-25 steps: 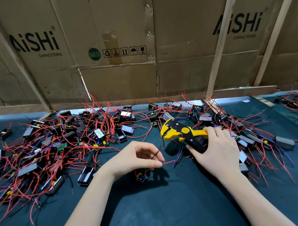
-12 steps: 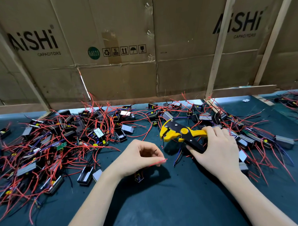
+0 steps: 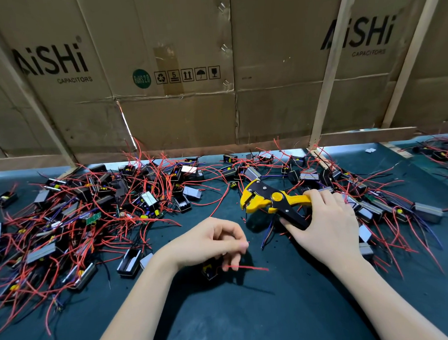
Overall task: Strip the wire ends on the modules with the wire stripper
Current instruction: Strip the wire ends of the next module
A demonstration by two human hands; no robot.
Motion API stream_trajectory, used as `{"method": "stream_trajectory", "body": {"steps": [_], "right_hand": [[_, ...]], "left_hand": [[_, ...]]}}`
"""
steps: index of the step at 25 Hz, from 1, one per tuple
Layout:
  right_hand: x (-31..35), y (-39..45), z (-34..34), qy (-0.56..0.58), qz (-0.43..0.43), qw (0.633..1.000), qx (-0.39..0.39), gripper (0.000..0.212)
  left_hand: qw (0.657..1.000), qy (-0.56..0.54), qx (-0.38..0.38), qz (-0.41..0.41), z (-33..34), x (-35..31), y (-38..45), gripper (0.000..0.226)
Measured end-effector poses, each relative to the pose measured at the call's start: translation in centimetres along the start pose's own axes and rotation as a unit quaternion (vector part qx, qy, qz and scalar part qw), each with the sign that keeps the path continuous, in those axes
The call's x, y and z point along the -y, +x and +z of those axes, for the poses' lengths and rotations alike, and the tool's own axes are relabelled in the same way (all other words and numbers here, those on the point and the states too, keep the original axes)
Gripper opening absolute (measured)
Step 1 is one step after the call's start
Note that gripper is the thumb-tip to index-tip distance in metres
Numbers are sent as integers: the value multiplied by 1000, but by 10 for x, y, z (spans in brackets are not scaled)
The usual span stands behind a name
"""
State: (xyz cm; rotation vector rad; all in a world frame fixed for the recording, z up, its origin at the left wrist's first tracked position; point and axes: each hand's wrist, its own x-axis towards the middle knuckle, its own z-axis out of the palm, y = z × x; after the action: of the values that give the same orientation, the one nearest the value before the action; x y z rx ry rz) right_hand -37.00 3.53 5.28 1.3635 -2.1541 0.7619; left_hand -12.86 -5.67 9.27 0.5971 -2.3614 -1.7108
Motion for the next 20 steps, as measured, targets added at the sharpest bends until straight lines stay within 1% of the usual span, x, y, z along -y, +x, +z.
{"method": "stream_trajectory", "body": {"steps": [2,3,5,7,9,11,16,20], "right_hand": [[0,0,-1,3,0,1000,1,62],[0,0,-2,4,0,1000,2,62],[1,0,-2,7,-3,1000,3,62],[1,0,-2,10,-5,1000,3,62],[1,0,-2,10,-7,1000,5,62],[1,0,-2,6,-8,1000,7,62],[1,-1,-1,1,-12,1000,-2,64],[4,-2,-1,2,-23,1000,-18,62]], "left_hand": [[999,-28,-8,-26,0,0,0,20],[998,-33,-27,-35,1,0,1,21],[993,-33,-112,-37,1,3,6,23],[975,-38,-217,-23,1,6,13,22],[959,-42,-280,-4,1,10,16,20],[953,-41,-301,14,0,11,15,22],[944,-54,-322,34,0,10,14,28],[926,-16,-375,32,6,12,19,27]]}}
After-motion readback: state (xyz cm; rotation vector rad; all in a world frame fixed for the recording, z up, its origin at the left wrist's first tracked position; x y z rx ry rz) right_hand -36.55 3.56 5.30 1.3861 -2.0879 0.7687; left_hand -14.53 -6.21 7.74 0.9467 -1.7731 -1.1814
